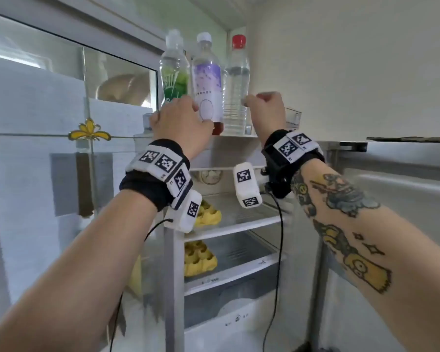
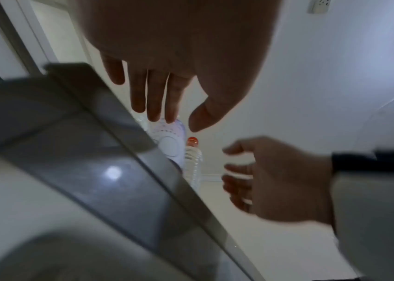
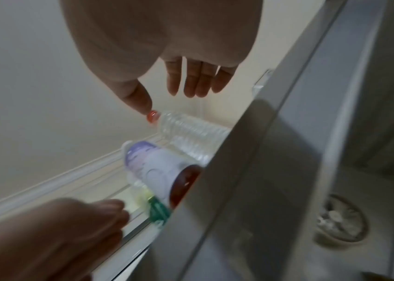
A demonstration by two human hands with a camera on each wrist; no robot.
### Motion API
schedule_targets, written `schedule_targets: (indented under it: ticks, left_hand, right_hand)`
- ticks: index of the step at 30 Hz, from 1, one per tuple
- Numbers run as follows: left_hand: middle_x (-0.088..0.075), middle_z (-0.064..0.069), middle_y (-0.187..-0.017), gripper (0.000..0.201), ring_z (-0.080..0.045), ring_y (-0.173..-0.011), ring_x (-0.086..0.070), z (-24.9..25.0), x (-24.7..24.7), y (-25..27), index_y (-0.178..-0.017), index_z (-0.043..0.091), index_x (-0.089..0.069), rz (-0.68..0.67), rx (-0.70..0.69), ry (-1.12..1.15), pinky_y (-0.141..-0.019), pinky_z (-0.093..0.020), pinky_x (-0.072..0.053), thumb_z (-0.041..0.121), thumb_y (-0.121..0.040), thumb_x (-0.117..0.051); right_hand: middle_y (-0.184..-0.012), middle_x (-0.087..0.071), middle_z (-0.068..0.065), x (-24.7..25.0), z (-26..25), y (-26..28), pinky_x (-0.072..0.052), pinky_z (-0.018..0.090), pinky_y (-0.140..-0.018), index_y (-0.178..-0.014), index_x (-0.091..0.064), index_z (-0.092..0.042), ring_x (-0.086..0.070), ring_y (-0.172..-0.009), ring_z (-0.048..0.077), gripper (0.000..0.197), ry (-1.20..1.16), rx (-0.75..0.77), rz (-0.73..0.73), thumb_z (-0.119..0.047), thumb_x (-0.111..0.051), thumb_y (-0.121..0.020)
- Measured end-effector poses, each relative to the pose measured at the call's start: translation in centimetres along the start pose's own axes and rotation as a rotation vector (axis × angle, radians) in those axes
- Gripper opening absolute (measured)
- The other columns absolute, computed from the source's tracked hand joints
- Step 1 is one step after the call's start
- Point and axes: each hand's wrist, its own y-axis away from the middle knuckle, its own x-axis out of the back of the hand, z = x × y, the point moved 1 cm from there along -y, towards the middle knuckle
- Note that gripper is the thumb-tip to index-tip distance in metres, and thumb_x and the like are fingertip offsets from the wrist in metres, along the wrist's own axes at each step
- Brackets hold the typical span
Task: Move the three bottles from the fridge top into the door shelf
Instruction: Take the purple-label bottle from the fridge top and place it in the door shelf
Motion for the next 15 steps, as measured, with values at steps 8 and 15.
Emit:
schedule_targets:
  ticks: [8, 15]
  left_hand:
    - [-0.063, 0.004, -0.123, 0.054, -0.023, -0.114, -0.056, -2.6, -0.7, 0.6, -0.128, 0.026, -0.052, -0.086, 0.043, 0.104, -0.097, -0.043, -0.045, 0.046, -0.078, -0.053]
    - [-0.067, 0.006, -0.114, 0.039, -0.021, -0.103, -0.060, -3.2, -0.9, 1.3, -0.120, 0.026, -0.055, 0.004, -0.025, 0.035, -0.086, -0.038, -0.048, 0.039, -0.084, -0.050]
  right_hand:
    - [-0.104, -0.053, 0.000, -6.4, -3.3, -3.9, -0.038, 0.013, -0.055, -0.127, -0.046, -0.003, -0.052, -0.081, 0.009, 0.053, 0.085, 0.085, -0.109, -0.018, -0.068, -0.082]
    - [-0.112, -0.052, 0.000, -7.7, -3.0, -4.4, -0.040, 0.011, -0.054, -0.138, -0.034, -0.010, -0.058, -0.092, 0.014, 0.074, 0.313, 0.180, -0.190, -0.030, -0.076, -0.081]
